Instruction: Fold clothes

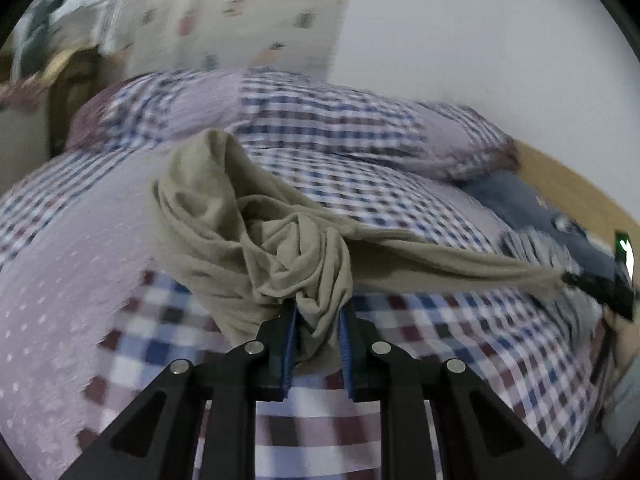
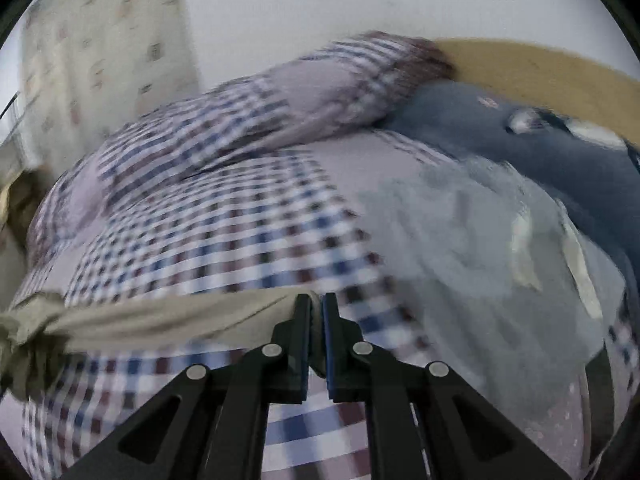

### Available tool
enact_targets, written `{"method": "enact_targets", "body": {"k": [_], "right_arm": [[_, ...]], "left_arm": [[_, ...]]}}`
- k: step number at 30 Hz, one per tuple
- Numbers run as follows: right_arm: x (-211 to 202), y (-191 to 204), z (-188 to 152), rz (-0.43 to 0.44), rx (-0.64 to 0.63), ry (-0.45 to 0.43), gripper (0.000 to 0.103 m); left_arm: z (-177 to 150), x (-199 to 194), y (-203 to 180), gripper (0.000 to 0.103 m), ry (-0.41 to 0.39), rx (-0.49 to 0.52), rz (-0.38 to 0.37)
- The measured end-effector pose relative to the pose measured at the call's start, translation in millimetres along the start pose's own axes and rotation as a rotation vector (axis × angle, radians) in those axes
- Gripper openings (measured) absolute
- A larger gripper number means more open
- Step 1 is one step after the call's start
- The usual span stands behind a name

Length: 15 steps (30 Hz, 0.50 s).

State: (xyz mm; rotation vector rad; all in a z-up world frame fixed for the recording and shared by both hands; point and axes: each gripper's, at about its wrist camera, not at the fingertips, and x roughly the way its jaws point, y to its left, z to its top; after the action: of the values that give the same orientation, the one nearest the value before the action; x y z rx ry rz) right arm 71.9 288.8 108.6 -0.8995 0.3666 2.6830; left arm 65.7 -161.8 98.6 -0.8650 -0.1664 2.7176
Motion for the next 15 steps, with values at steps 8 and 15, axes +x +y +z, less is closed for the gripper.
{"method": "enact_targets", "body": {"k": [8, 15], "right_arm": [[47, -34, -37, -0.162, 0.106, 0.063, 0.01], [28, 17, -22, 0.006, 0.024, -0.028, 0.052]], "left_arm": [[-21, 31, -85, 0.019, 0.089, 0.238, -0.045], [-37, 40, -125, 0.019, 0.08, 0.308, -0.12]]}}
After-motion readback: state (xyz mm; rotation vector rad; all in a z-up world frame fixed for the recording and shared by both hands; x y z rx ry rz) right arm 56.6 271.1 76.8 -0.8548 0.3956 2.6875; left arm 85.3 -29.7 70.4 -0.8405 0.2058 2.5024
